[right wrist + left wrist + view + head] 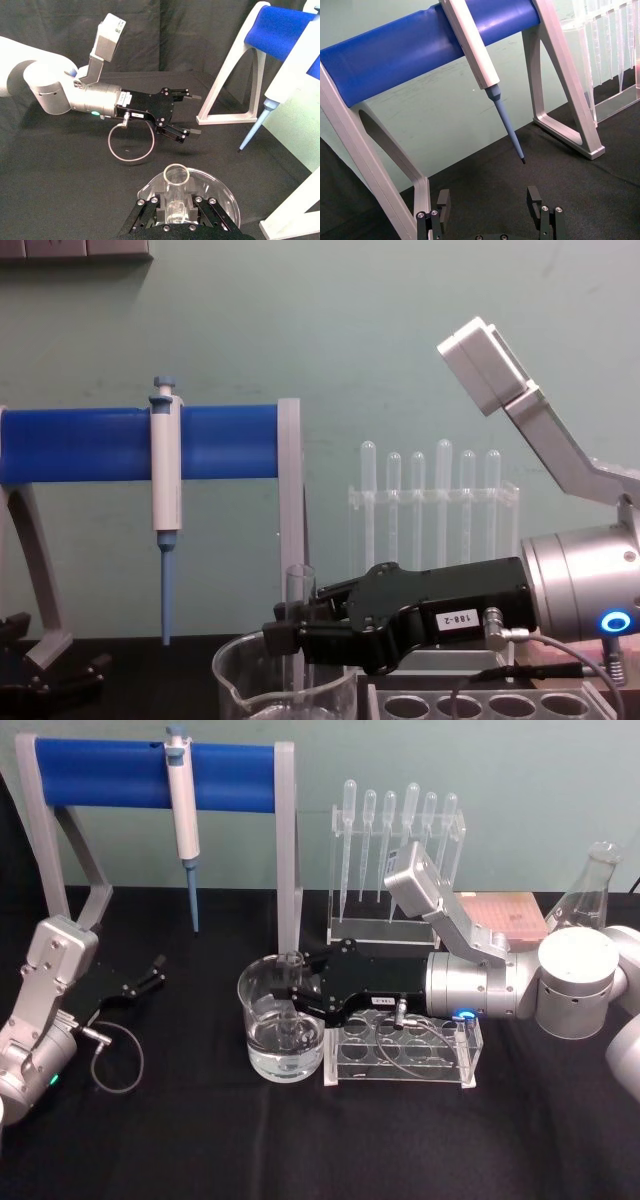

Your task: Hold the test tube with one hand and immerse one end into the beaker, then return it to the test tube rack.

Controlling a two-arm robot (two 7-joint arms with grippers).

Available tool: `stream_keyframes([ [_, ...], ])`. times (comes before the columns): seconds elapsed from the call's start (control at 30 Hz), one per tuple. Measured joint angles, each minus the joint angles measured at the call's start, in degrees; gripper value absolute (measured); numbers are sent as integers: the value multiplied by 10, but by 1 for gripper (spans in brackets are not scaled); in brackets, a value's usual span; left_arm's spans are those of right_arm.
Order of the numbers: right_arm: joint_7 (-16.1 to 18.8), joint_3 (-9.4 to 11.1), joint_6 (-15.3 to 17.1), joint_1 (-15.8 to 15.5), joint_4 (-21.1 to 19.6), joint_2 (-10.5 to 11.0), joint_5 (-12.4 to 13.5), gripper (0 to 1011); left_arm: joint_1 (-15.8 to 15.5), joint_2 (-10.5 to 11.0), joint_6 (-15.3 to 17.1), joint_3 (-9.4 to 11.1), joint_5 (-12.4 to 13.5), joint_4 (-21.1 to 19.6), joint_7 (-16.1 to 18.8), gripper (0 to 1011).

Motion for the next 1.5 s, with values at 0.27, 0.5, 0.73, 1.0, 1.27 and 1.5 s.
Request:
stream_keyframes([
  [0.27,0,0,0,0,0,0,0,239,0,0,0,0,0,0,0,1000],
  [0.5,0,0,0,0,0,0,0,239,0,0,0,0,0,0,0,1000],
  [0.73,0,0,0,0,0,0,0,239,0,0,0,0,0,0,0,1000],
  [1.0,0,0,0,0,0,0,0,239,0,0,0,0,0,0,0,1000],
  [1.27,0,0,0,0,0,0,0,239,0,0,0,0,0,0,0,1000],
  [1.5,9,4,1,5,-20,3,-2,239,0,0,0,0,0,0,0,1000],
])
